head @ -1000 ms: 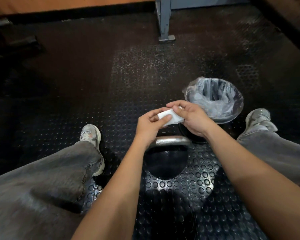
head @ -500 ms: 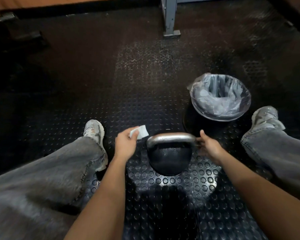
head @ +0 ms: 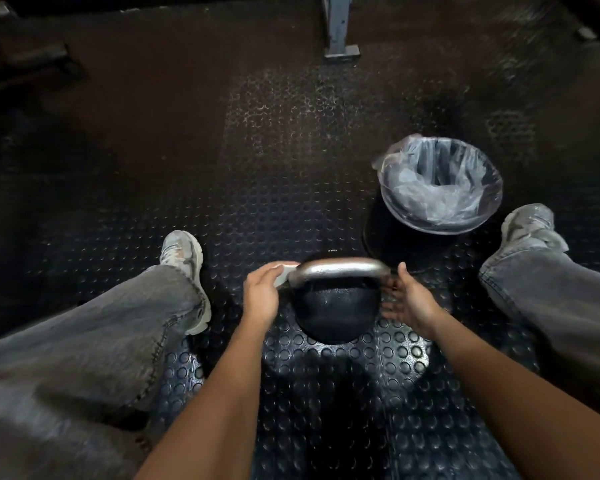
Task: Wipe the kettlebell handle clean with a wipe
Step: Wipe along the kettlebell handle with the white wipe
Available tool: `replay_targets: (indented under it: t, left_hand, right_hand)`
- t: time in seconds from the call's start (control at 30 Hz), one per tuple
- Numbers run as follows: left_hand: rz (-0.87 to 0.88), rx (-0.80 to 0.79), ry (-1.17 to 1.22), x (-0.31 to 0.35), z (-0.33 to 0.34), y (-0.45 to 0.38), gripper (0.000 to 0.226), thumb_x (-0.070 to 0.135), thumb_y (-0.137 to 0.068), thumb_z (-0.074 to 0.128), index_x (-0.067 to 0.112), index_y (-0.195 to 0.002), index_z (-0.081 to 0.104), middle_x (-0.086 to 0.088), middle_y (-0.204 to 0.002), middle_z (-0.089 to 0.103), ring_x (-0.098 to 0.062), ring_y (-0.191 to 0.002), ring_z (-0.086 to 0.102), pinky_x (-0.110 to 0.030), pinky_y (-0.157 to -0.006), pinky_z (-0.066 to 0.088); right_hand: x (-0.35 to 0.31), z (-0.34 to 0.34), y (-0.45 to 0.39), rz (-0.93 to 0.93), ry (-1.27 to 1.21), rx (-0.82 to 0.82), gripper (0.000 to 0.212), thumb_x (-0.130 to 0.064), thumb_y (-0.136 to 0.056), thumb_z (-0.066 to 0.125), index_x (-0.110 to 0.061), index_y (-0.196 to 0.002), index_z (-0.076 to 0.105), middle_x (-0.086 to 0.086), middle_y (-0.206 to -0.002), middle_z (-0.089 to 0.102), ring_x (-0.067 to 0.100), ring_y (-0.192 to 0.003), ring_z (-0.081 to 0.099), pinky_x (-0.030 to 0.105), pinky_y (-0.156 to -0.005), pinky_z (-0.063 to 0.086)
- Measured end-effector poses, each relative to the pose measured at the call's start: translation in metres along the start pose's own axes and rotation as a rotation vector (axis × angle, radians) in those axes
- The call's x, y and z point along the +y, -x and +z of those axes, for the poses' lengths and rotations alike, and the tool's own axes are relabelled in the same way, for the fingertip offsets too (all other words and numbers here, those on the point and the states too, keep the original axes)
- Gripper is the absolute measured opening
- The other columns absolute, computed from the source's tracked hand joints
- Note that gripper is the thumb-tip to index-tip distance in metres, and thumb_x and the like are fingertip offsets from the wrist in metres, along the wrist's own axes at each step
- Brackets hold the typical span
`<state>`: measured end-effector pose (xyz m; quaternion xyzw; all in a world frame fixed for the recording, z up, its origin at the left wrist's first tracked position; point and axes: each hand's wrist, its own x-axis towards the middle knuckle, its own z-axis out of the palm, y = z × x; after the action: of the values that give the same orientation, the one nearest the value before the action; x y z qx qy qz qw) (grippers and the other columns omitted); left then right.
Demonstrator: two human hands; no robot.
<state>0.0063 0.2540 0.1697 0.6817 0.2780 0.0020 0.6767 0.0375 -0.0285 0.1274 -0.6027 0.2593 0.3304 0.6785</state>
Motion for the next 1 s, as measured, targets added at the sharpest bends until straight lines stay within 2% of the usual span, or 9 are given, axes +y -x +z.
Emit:
replay_targets:
  t: [0.1, 0.23, 0.33, 0.43, 0.53, 0.63, 0.77, 0.9, 1.0]
  left_hand:
    - [0.029, 0.081, -0.024, -0.011, -0.005, 0.015, 0.026, 0.005, -0.096, 0.056, 0.017, -0.089, 0.078, 0.009, -0.084, 0.076, -0.006, -0.082, 0.069, -0.02, -0.08, 0.051]
    - [-0.065, 0.016, -0.124, -0.024, -0.001, 0.007, 0.033, 0.011, -0.096, 0.055, 0.032, -0.08, 0.077, 0.015, -0.082, 0.076, -0.01, -0.088, 0.069, -0.031, -0.088, 0.05]
    - [-0.052, -0.031, -0.153, -0.017, 0.005, -0.007, 0.036, 0.008, -0.094, 0.052, 0.028, -0.074, 0.075, 0.012, -0.078, 0.074, -0.014, -0.087, 0.068, -0.027, -0.084, 0.05]
    - [-0.044, -0.073, -0.073, 0.009, 0.011, -0.007, 0.045, -0.003, -0.095, 0.043, 0.017, -0.069, 0.074, 0.014, -0.063, 0.072, -0.003, -0.07, 0.067, -0.024, -0.069, 0.049]
    - [-0.021, -0.006, 0.025, 0.007, 0.001, -0.012, 0.052, 0.001, -0.092, 0.047, 0.023, -0.056, 0.077, 0.016, -0.066, 0.072, -0.003, -0.071, 0.067, -0.037, -0.079, 0.05]
    - [-0.026, 0.09, 0.026, -0.013, -0.014, -0.014, 0.027, 0.012, -0.083, 0.056, 0.018, -0.069, 0.078, -0.001, -0.079, 0.074, -0.023, -0.085, 0.065, -0.043, -0.084, 0.046]
    - [-0.1, 0.008, -0.139, -0.024, -0.005, -0.01, 0.023, 0.019, -0.083, 0.056, 0.016, -0.084, 0.079, -0.003, -0.092, 0.077, -0.025, -0.096, 0.069, -0.044, -0.095, 0.051]
    - [-0.038, -0.108, -0.248, -0.001, 0.009, -0.015, 0.033, 0.002, -0.092, 0.047, 0.014, -0.083, 0.076, -0.002, -0.087, 0.074, -0.02, -0.091, 0.066, -0.033, -0.084, 0.05]
    - [0.066, -0.104, -0.202, 0.028, 0.007, -0.015, 0.03, 0.003, -0.093, 0.047, 0.014, -0.08, 0.072, 0.006, -0.08, 0.066, -0.001, -0.075, 0.057, -0.012, -0.074, 0.041]
  right_hand:
    - [0.002, -0.003, -0.004, 0.002, -0.006, -0.007, 0.072, -0.07, -0.096, 0.03, -0.017, -0.137, 0.055, 0.008, -0.129, 0.06, 0.036, -0.116, 0.055, 0.045, -0.092, 0.049]
    - [0.005, -0.006, -0.008, -0.003, 0.003, -0.011, 0.071, -0.071, -0.095, 0.029, -0.018, -0.131, 0.06, 0.007, -0.128, 0.062, 0.036, -0.116, 0.058, 0.047, -0.096, 0.049]
    - [0.004, -0.005, -0.006, -0.002, 0.001, -0.008, 0.061, -0.07, -0.097, 0.028, -0.024, -0.116, 0.063, 0.002, -0.118, 0.065, 0.033, -0.111, 0.059, 0.05, -0.101, 0.048]
    - [0.001, -0.001, -0.002, -0.015, -0.003, -0.01, 0.058, -0.068, -0.098, 0.028, -0.025, -0.115, 0.063, 0.001, -0.114, 0.066, 0.03, -0.106, 0.062, 0.047, -0.097, 0.05]
    - [0.001, -0.003, -0.002, -0.017, 0.005, -0.01, 0.062, -0.07, -0.097, 0.029, -0.023, -0.121, 0.062, 0.003, -0.12, 0.065, 0.033, -0.111, 0.061, 0.048, -0.099, 0.049]
    - [0.004, -0.005, -0.004, -0.019, 0.016, -0.017, 0.067, -0.07, -0.097, 0.028, -0.02, -0.128, 0.06, 0.003, -0.122, 0.064, 0.036, -0.113, 0.059, 0.051, -0.106, 0.046]
    - [0.004, -0.006, -0.003, -0.035, 0.026, -0.021, 0.062, -0.067, -0.099, 0.025, -0.023, -0.121, 0.061, -0.001, -0.115, 0.065, 0.027, -0.103, 0.063, 0.048, -0.102, 0.047]
    - [0.004, -0.007, -0.005, -0.031, 0.028, -0.022, 0.067, -0.071, -0.097, 0.027, -0.02, -0.128, 0.058, 0.001, -0.121, 0.064, 0.031, -0.108, 0.061, 0.048, -0.104, 0.046]
    - [0.004, -0.006, -0.005, -0.032, 0.021, -0.026, 0.065, -0.071, -0.096, 0.027, -0.023, -0.123, 0.061, 0.002, -0.123, 0.065, 0.032, -0.11, 0.061, 0.048, -0.104, 0.047]
